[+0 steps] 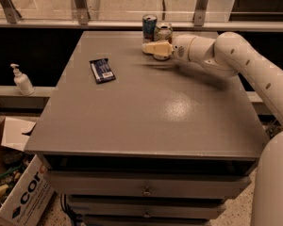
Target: Move 7up can near redbull can
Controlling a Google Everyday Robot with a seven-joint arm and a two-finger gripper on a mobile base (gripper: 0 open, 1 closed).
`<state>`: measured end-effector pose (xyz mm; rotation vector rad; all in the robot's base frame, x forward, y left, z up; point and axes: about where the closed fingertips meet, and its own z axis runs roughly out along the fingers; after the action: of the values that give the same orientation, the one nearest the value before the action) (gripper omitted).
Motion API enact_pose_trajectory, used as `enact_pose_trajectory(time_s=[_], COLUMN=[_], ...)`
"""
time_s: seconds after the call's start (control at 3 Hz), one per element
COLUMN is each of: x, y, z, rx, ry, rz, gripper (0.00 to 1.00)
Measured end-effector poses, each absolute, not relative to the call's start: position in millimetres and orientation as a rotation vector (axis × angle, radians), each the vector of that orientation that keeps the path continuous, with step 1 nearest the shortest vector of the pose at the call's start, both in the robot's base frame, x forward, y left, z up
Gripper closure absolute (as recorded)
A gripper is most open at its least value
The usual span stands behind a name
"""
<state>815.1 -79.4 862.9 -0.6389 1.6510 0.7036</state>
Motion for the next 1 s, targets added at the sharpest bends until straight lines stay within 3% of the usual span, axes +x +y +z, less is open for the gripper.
enact_pose_trajectory(time_s=[1.0], x=[794], y=[-111], z=[872], rx=[-0.749], ry=[1.632], rz=[0.67], gripper=[0.0])
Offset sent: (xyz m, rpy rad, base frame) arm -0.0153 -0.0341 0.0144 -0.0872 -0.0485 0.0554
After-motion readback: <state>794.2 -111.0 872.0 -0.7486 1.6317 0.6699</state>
